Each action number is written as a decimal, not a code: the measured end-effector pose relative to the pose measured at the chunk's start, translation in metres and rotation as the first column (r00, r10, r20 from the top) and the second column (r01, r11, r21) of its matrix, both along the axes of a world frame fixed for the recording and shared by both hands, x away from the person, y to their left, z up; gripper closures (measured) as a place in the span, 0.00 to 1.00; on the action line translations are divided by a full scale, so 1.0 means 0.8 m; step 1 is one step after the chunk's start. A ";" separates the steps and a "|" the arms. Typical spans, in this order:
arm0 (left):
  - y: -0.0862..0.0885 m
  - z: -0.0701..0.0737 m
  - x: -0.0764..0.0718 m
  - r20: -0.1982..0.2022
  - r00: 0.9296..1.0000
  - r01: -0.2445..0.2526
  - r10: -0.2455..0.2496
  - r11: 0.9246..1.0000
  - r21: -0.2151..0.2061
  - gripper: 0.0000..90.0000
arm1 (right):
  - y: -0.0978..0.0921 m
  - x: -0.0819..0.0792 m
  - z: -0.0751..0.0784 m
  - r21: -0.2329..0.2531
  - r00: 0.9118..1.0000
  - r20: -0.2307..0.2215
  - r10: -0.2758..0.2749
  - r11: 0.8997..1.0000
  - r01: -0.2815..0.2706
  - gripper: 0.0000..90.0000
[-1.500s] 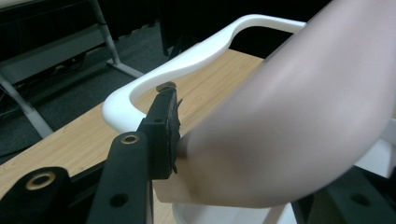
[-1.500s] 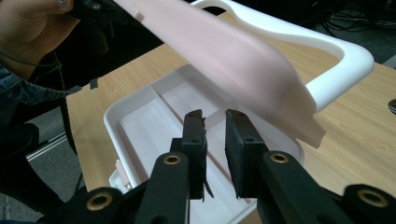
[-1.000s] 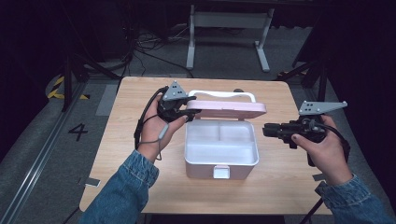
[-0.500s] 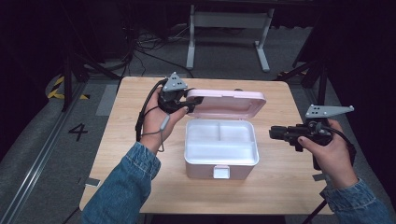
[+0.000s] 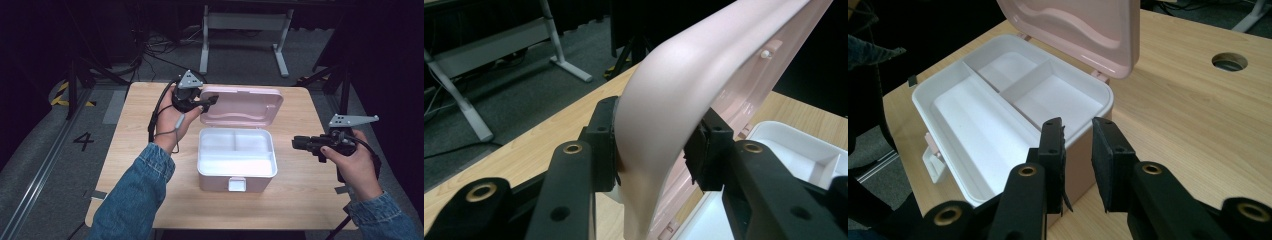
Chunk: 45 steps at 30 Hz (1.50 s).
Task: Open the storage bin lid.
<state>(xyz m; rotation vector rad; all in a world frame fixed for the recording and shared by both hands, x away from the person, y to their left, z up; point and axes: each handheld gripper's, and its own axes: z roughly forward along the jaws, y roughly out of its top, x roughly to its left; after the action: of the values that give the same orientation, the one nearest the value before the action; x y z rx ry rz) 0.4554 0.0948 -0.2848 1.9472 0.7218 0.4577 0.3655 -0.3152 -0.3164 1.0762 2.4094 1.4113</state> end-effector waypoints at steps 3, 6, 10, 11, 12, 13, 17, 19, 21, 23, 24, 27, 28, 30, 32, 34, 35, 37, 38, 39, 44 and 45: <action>0.003 0.000 0.009 -0.015 1.000 0.020 -0.020 1.000 -0.013 0.70 | -0.003 0.001 -0.005 0.007 1.000 -0.008 -0.006 1.000 0.006 0.85; 0.005 -0.002 0.015 -0.020 0.999 0.025 -0.026 0.999 -0.025 0.71 | -0.003 0.002 -0.008 0.003 1.000 -0.014 -0.005 1.000 0.006 0.85; 0.006 -0.004 0.024 -0.033 0.999 0.026 -0.028 0.999 -0.041 0.71 | -0.002 0.003 -0.011 0.005 1.000 -0.019 -0.004 1.000 0.004 0.84; 0.005 -0.005 0.024 -0.039 0.999 0.024 -0.026 0.999 -0.045 0.71 | -0.003 0.004 -0.012 0.004 1.000 -0.021 -0.001 1.000 0.001 0.84; 0.006 -0.005 0.026 -0.044 0.999 0.024 -0.026 0.999 -0.041 0.71 | -0.003 0.004 -0.012 0.007 1.000 -0.023 0.000 1.000 0.000 0.84; 0.006 -0.006 0.028 -0.038 0.999 0.017 -0.019 0.999 -0.045 0.71 | -0.003 0.005 -0.013 0.012 1.000 -0.026 0.001 1.000 0.000 0.84; 0.004 -0.009 0.033 -0.033 0.999 -0.001 0.000 0.999 -0.042 0.70 | -0.003 0.006 -0.012 0.009 1.000 -0.026 -0.002 1.000 0.002 0.84; 0.002 -0.010 0.036 -0.023 1.000 -0.009 0.008 1.000 -0.027 0.70 | -0.003 0.006 -0.013 0.011 1.000 -0.026 0.001 1.000 -0.001 0.84; 0.001 -0.011 0.038 -0.022 1.000 -0.021 0.020 1.000 -0.023 0.69 | -0.003 0.005 -0.014 0.018 1.000 -0.029 0.007 1.000 -0.006 0.84; 0.000 -0.012 0.042 -0.029 0.999 -0.026 0.026 0.999 -0.022 0.68 | -0.003 0.005 -0.015 0.022 0.999 -0.038 0.011 1.000 -0.010 0.84; 0.000 -0.013 0.044 -0.027 0.999 -0.028 0.027 0.999 -0.017 0.68 | -0.003 0.005 -0.016 0.019 0.999 -0.038 0.011 1.000 -0.010 0.84; -0.001 -0.015 0.051 -0.033 0.999 -0.036 0.036 0.999 -0.011 0.68 | -0.005 0.006 -0.016 0.020 0.999 -0.041 0.007 1.000 -0.006 0.84; -0.002 -0.016 0.053 -0.042 0.998 -0.043 0.042 0.999 -0.014 0.67 | -0.005 0.007 -0.016 0.020 0.999 -0.040 0.007 1.000 -0.006 0.84; -0.002 -0.019 0.058 -0.045 0.998 -0.047 0.046 0.999 -0.018 0.67 | -0.006 0.008 -0.017 0.020 0.999 -0.040 0.006 1.000 -0.006 0.84; -0.001 -0.023 0.063 -0.055 0.997 -0.050 0.049 0.998 -0.025 0.66 | -0.008 0.011 -0.018 0.016 0.999 -0.044 0.006 1.000 -0.005 0.84; 0.000 -0.027 0.068 -0.059 0.997 -0.058 0.057 0.998 -0.027 0.66 | -0.008 0.015 -0.020 0.015 0.999 -0.050 0.005 1.000 -0.005 0.84; 0.001 -0.029 0.071 -0.064 0.996 -0.062 0.060 0.998 -0.028 0.66 | -0.008 0.015 -0.021 0.020 0.998 -0.057 0.004 1.000 -0.003 0.84; 0.001 -0.033 0.075 -0.066 0.995 -0.070 0.069 0.997 -0.019 0.66 | -0.009 0.019 -0.022 0.016 0.999 -0.054 0.005 1.000 -0.004 0.84; 0.002 -0.035 0.077 -0.066 0.995 -0.076 0.075 0.997 -0.010 0.66 | -0.008 0.020 -0.023 0.020 0.998 -0.058 0.003 1.000 -0.002 0.84; 0.002 -0.036 0.078 -0.066 0.994 -0.087 0.086 0.996 -0.010 0.67 | -0.008 0.021 -0.023 0.021 0.998 -0.060 0.004 1.000 -0.002 0.84; 0.002 -0.045 0.085 -0.075 0.990 -0.119 0.122 0.992 0.045 0.71 | -0.004 0.021 -0.027 0.018 0.998 -0.064 0.011 1.000 -0.009 0.84; 0.002 -0.045 0.085 -0.075 0.990 -0.119 0.122 0.992 0.045 0.71 | -0.004 0.020 -0.027 0.017 0.998 -0.066 0.011 1.000 -0.010 0.83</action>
<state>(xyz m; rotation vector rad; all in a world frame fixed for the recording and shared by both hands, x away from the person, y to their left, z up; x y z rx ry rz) 0.5236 0.0968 -0.3209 1.9750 0.8895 0.4757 0.3816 -0.3183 -0.3383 1.1326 2.4564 1.4239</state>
